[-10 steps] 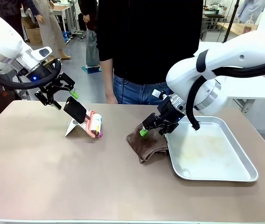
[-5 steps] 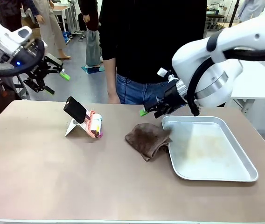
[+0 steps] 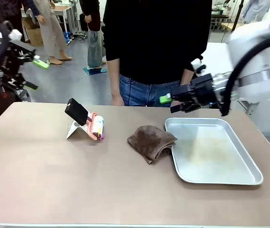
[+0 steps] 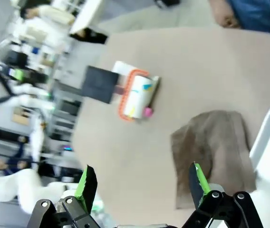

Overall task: Clean the surface of the table.
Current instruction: Return the Lint Roller and towel to their original positions.

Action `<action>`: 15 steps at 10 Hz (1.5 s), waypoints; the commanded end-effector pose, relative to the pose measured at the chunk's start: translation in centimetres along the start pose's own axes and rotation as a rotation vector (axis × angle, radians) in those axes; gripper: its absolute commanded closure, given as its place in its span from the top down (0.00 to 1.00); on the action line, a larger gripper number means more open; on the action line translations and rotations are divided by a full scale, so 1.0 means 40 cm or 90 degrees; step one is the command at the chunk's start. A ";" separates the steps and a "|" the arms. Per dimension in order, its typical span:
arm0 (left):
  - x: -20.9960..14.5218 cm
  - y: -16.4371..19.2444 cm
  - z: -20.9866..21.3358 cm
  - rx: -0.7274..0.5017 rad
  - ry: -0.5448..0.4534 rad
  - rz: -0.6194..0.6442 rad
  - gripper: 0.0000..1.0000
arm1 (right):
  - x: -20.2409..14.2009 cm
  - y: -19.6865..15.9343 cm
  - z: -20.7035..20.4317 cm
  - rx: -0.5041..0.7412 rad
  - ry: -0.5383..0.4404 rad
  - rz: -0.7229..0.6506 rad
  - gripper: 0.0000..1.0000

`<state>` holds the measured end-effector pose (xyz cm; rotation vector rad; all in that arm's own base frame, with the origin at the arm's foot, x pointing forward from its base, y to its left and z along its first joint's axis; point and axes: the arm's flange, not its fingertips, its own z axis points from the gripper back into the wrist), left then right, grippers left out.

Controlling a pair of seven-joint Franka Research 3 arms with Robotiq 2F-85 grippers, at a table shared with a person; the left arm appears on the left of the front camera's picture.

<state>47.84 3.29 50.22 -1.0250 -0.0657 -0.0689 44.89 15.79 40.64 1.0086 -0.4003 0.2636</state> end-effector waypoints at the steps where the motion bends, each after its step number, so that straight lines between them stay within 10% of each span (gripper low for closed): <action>1: -0.058 0.053 0.053 -0.078 -0.006 0.026 1.00 | -0.058 -0.040 0.102 0.100 -0.046 -0.055 1.00; 7: -0.225 0.269 0.167 -0.266 -0.110 0.102 1.00 | -0.181 -0.066 0.369 0.256 -0.143 -0.185 1.00; 15: -0.260 0.357 0.234 -0.246 -0.168 0.149 1.00 | -0.170 -0.105 0.433 0.359 -0.083 -0.238 1.00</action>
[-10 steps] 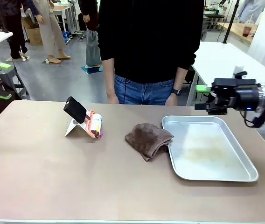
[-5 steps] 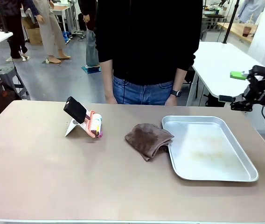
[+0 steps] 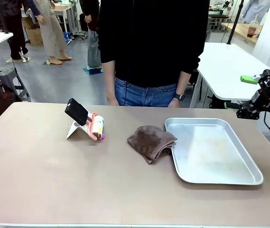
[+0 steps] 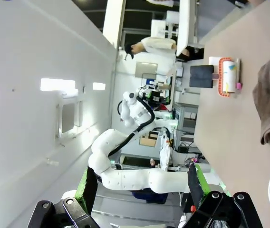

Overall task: Clean the surface of the table.
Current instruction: Return the Lint Roller and towel to their original positions.

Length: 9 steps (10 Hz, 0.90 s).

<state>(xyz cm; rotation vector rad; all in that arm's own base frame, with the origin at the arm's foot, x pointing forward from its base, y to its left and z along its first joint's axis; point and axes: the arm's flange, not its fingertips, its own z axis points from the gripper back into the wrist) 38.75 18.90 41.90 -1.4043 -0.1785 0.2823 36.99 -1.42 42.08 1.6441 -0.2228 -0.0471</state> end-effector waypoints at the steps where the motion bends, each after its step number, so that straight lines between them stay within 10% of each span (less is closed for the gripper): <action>1: -0.005 -0.002 0.004 -0.008 0.003 0.000 1.00 | 0.000 0.012 0.000 -0.004 -0.005 0.016 1.00; 9: -0.005 -0.002 0.004 -0.008 0.003 0.000 1.00 | 0.000 0.012 0.000 -0.004 -0.005 0.016 1.00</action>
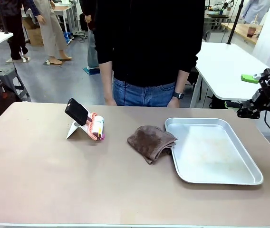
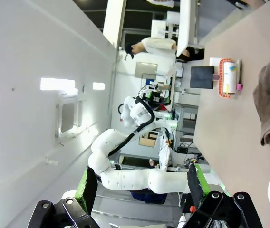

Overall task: Clean the surface of the table.
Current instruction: Return the Lint Roller and towel to their original positions.

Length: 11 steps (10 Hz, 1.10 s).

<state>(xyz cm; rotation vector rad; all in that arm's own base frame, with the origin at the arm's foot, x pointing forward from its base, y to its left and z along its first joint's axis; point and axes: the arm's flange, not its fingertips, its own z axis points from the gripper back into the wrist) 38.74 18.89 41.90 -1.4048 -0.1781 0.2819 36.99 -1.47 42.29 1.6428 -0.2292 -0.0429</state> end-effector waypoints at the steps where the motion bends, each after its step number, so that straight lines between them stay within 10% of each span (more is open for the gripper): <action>1: -0.004 -0.002 0.004 -0.008 0.003 0.000 1.00 | 0.000 0.007 -0.001 -0.003 -0.004 0.011 1.00; 11: -0.004 -0.002 0.004 -0.008 0.003 0.000 1.00 | 0.000 0.007 -0.001 -0.003 -0.004 0.011 1.00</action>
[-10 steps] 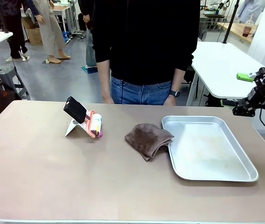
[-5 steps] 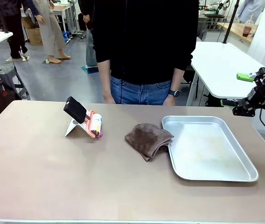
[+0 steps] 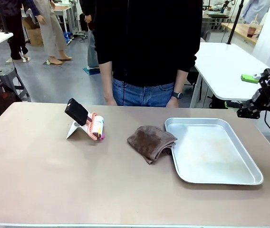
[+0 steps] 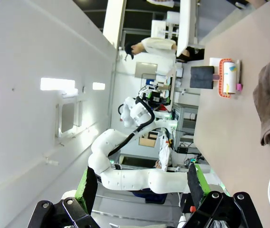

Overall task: Clean the surface of the table.
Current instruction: Return the Lint Roller and towel to their original positions.

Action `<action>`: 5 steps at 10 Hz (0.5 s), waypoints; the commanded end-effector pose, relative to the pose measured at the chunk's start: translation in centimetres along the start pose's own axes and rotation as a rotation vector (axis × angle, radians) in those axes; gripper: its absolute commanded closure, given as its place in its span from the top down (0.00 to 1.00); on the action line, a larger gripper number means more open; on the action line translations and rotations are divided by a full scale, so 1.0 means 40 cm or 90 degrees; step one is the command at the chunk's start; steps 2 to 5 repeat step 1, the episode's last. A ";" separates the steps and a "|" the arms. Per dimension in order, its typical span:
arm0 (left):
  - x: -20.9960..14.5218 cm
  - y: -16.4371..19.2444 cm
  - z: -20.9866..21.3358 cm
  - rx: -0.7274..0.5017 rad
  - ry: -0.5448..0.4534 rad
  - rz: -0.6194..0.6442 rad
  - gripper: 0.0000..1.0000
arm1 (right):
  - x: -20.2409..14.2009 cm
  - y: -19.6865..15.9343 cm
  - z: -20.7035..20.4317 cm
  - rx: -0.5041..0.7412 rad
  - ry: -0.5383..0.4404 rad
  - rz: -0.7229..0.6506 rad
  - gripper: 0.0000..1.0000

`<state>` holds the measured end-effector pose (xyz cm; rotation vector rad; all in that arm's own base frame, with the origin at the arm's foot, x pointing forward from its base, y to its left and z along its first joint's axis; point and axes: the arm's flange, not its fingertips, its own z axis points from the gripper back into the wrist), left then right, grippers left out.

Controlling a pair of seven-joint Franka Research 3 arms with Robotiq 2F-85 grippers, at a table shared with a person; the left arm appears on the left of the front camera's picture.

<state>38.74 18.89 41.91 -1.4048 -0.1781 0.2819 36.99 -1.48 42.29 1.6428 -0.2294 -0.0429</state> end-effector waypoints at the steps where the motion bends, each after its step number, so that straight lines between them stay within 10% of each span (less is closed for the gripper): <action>1: -0.004 -0.002 0.004 -0.008 0.003 0.000 1.00 | 0.000 0.007 -0.001 -0.003 -0.004 0.011 1.00; 5: -0.004 -0.002 0.004 -0.008 0.003 0.000 1.00 | 0.000 0.007 -0.001 -0.003 -0.004 0.011 1.00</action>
